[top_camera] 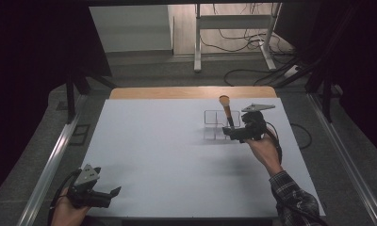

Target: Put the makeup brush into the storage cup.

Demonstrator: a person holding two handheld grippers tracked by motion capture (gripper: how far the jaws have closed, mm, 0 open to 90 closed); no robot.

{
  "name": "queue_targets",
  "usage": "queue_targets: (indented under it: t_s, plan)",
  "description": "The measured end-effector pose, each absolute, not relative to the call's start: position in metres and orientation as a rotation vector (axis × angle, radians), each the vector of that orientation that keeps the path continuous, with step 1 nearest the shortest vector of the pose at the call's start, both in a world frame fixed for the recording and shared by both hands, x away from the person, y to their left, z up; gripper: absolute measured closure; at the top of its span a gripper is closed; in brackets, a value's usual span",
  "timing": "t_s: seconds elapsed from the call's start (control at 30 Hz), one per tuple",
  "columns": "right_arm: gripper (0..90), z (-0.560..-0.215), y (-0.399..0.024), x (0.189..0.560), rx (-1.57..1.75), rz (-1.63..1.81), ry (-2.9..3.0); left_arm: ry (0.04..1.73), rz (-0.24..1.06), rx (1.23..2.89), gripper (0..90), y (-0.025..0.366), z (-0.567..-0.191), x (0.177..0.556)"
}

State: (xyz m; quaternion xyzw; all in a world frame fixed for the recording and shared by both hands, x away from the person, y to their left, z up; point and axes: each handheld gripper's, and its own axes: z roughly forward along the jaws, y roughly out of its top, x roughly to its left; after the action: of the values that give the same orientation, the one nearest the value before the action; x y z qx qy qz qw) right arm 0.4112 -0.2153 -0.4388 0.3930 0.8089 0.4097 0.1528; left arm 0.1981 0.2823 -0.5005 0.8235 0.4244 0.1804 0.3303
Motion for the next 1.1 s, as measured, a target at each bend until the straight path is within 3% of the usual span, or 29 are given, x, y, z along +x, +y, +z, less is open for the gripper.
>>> queue_targets:
  t_s: [1.1]
  plan:
    - [0.0,-0.441,-0.21,0.381,1.049,1.172,2.368,1.118,0.457,2.142,0.0,0.282,-0.5,0.198]
